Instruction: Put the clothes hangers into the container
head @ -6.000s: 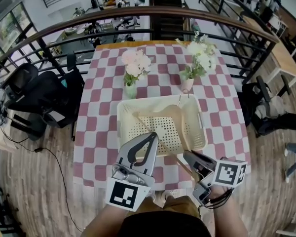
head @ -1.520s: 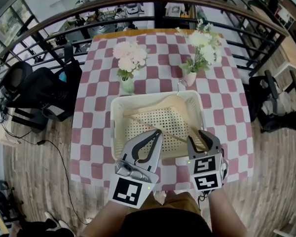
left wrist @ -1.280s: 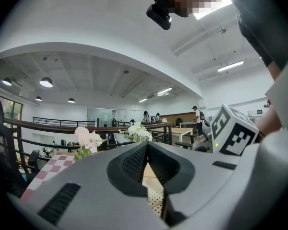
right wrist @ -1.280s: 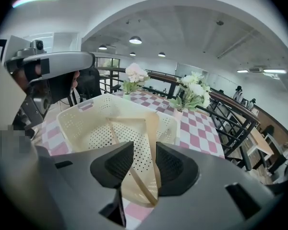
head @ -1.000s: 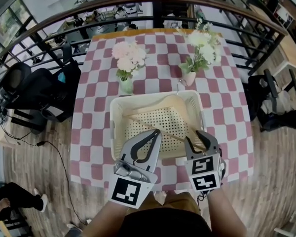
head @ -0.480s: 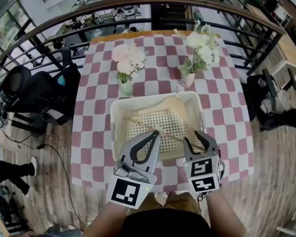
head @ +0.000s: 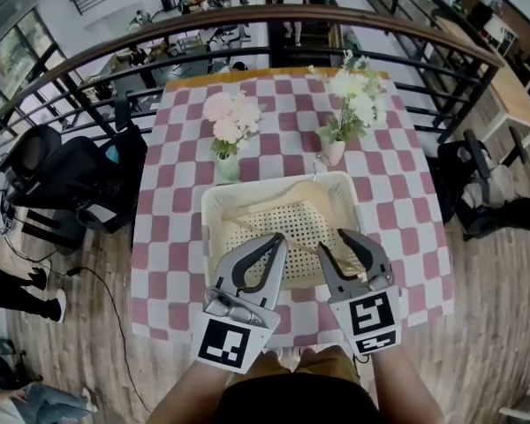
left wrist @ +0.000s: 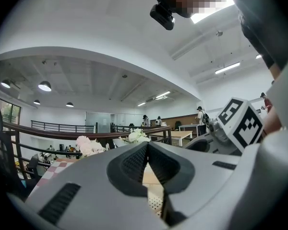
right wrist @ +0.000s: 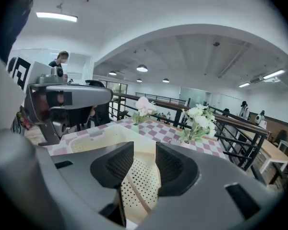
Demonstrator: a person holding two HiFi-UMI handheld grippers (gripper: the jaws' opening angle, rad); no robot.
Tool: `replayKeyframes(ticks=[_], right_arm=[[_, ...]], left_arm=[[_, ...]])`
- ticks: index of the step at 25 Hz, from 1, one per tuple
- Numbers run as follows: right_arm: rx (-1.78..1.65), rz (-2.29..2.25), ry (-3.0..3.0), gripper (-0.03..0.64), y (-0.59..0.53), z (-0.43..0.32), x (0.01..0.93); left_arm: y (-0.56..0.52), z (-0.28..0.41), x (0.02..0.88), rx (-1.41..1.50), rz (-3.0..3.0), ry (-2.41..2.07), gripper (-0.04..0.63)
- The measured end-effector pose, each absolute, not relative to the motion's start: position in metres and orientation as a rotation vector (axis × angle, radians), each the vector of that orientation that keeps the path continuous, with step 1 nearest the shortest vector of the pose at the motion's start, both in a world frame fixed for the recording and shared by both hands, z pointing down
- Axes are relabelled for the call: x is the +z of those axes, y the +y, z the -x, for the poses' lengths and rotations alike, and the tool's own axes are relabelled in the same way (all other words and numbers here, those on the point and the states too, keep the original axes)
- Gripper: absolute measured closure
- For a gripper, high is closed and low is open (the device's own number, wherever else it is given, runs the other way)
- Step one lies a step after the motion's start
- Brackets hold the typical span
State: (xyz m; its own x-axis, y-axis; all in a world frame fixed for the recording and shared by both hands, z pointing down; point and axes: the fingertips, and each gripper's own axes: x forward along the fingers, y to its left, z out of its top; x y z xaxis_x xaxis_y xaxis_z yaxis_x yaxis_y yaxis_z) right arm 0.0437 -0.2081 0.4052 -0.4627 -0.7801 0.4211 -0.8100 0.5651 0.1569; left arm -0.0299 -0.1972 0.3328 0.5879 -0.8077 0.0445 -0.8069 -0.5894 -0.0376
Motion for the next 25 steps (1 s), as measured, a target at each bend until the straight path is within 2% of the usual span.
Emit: replayKeyframes(ticks=[21, 25], right_arm=[[-0.252, -1.292, -2.757, 0.465, -0.176, -0.004, 0.261], [-0.314, -1.296, -2.788, 0.531, -0.166, -0.003, 0.243]], left_arm=[[-0.179, 0.042, 0.271, 0.010, 2.698, 1.351, 0.588], [-0.175, 0.044, 0.260, 0.024, 2.676, 1.346, 0.588]])
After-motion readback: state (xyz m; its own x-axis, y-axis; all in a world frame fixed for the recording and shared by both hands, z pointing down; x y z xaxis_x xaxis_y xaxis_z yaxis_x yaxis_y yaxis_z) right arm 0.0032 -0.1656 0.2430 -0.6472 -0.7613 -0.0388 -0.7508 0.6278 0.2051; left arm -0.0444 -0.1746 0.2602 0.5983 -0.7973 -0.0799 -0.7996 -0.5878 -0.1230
